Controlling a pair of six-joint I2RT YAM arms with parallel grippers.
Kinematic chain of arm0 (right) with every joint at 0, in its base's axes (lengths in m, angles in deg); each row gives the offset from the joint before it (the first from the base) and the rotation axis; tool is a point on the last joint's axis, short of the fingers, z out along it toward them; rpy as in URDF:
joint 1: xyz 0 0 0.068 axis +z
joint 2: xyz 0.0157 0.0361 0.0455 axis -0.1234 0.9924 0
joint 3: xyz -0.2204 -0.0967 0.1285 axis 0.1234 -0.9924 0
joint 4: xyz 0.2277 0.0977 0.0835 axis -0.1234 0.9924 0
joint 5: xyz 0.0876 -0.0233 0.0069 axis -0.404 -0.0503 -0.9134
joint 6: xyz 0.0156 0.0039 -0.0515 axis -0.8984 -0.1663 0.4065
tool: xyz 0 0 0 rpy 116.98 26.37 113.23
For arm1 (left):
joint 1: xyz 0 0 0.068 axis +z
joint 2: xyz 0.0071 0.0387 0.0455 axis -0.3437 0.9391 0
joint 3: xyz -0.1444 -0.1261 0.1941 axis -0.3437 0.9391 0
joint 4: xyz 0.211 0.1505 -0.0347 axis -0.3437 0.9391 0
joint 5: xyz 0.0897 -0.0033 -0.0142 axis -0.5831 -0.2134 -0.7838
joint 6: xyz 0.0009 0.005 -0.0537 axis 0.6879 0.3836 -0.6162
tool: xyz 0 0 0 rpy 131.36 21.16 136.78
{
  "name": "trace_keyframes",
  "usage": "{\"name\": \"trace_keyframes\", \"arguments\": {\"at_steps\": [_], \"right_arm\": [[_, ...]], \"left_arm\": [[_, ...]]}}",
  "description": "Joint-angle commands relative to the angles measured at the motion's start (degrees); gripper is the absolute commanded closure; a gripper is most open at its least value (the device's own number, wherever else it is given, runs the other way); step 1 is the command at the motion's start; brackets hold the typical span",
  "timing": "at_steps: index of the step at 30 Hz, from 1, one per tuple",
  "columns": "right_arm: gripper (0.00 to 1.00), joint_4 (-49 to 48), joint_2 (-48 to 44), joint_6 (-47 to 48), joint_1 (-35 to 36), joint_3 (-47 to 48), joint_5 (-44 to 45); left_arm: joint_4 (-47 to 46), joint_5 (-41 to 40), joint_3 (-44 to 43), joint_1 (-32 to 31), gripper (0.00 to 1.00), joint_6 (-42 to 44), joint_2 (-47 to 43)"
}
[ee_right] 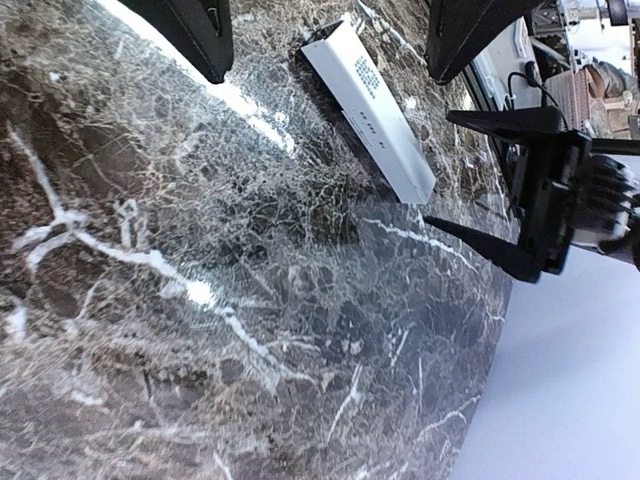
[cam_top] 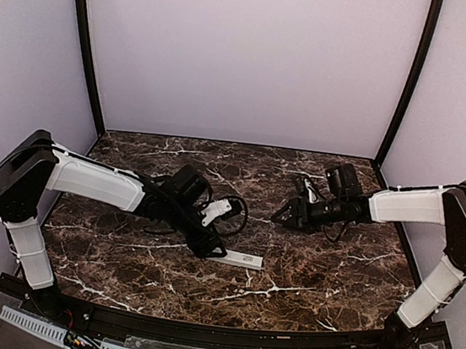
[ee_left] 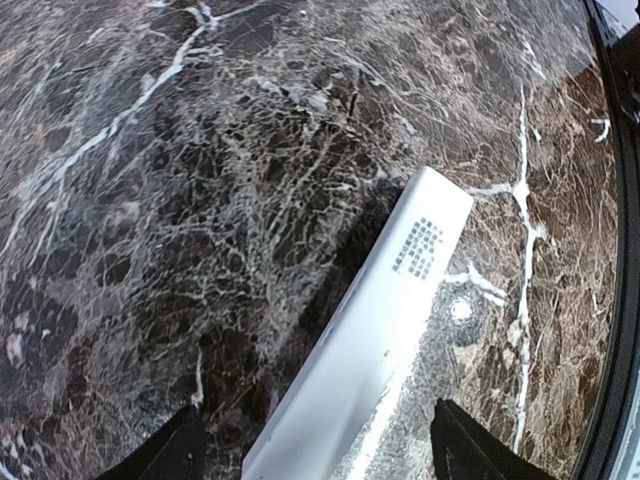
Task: Load the batteries into the remote control
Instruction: Pick up the remote control from the center of the board.
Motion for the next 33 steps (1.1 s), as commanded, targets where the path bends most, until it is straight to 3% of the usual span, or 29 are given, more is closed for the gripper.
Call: {"name": "trace_keyframes", "arguments": {"at_steps": [1,12,23,33], "right_arm": [[0.34,-0.02,-4.36,2.02,-2.93,-2.62,-2.08],[0.33,2.10,-7.54,3.20,-6.07,-5.16,-2.50],[0.33,2.82,-8.03,3.44,-6.12,-5.45,-2.47],[0.33,3.57,-9.32,3.68,-6.29,-5.76,-2.07]], "left_arm": [[8.96,1.47,-5.24,-1.74,0.24,8.93,3.85],[16.26,2.99,-9.48,-4.79,0.40,6.36,8.20],[26.22,-6.57,-18.40,-10.00,0.52,-9.13,13.56],[32.46,-13.31,-25.48,-11.74,0.67,-14.73,17.56]]}}
